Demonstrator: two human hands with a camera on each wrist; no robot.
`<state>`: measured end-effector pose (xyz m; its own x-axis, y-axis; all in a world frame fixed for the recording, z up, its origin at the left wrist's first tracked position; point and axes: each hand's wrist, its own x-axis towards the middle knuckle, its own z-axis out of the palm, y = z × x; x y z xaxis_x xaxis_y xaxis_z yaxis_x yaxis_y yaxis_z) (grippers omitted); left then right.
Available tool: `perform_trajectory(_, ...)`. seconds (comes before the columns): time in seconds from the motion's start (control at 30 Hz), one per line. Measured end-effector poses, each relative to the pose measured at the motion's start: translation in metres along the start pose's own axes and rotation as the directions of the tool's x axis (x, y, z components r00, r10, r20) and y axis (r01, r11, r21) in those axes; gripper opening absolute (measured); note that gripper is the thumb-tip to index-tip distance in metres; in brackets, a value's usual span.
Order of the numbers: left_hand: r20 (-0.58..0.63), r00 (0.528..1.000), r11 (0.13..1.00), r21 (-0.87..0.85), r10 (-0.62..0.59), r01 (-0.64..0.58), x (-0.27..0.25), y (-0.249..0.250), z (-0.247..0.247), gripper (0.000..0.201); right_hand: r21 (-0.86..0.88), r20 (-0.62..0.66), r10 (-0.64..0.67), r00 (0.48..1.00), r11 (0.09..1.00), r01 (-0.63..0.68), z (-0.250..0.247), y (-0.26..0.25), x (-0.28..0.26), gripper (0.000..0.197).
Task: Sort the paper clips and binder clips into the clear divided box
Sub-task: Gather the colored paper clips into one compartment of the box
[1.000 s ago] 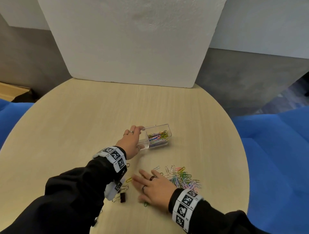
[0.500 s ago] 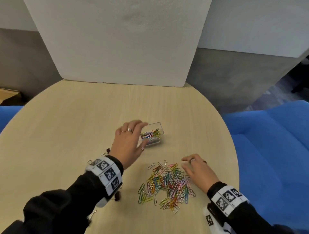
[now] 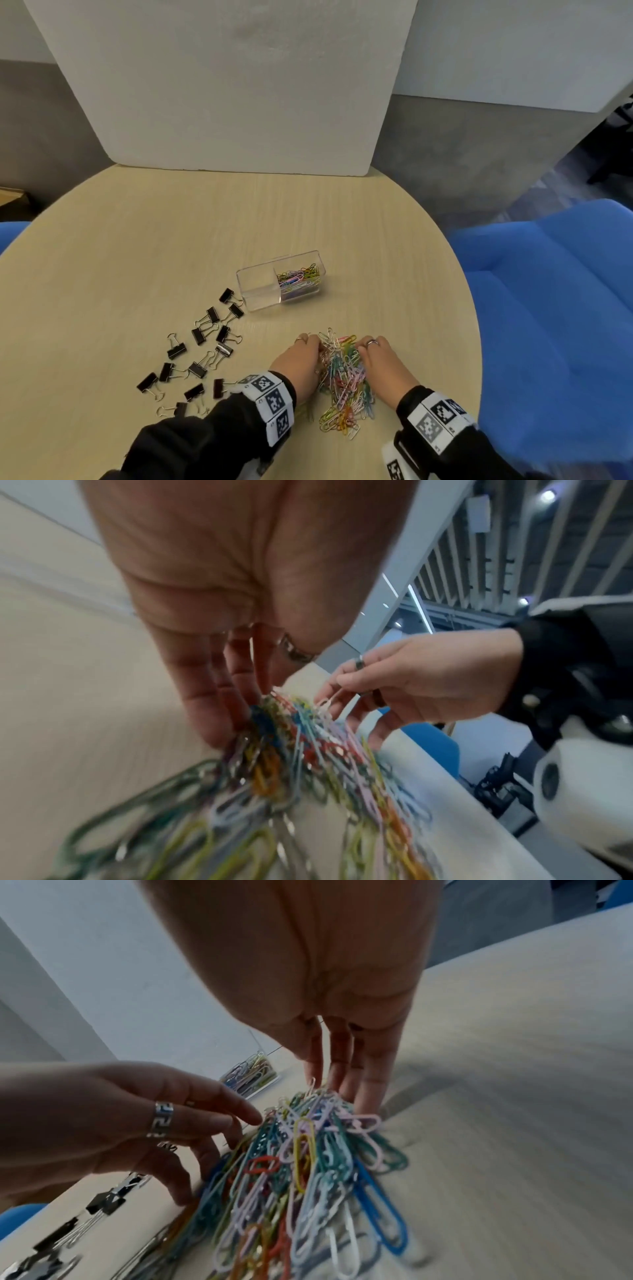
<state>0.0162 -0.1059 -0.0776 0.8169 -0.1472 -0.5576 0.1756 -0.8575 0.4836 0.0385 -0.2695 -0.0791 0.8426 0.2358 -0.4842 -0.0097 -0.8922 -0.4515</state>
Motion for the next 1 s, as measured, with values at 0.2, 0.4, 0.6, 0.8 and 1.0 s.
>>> perform_trajectory(0.2,-0.214,0.971,0.993,-0.024,0.111,-0.118,-0.004,0.001,-0.035,0.035,-0.070,-0.101,0.016,0.995,0.997,-0.023,-0.008,0.007,-0.002,0.037)
perform_trajectory(0.4,-0.642,0.708,0.956,0.186,0.294,-0.228,-0.011,-0.011,-0.101,0.031,0.011,0.101,0.038,0.994,0.999,-0.039,0.005,-0.007,-0.011,0.084)
perform_trajectory(0.6,-0.550,0.832,0.972,0.225,0.067,0.070,0.009,-0.032,-0.135,0.065,0.044,0.058,-0.035,0.998,0.999,0.033,0.020,-0.020,-0.006,0.062)
perform_trajectory(0.8,-0.248,0.968,0.970,0.223,-0.036,0.093,0.029,-0.039,-0.128,0.094,0.092,-0.003,-0.075,0.997,0.993,0.075,0.013,-0.022,0.006,0.034)
perform_trajectory(1.0,-0.219,0.975,0.995,0.101,0.028,-0.006,0.029,-0.048,-0.119,0.062,0.246,-0.058,-0.040,0.997,0.968,0.053,0.004,-0.015,0.012,0.018)
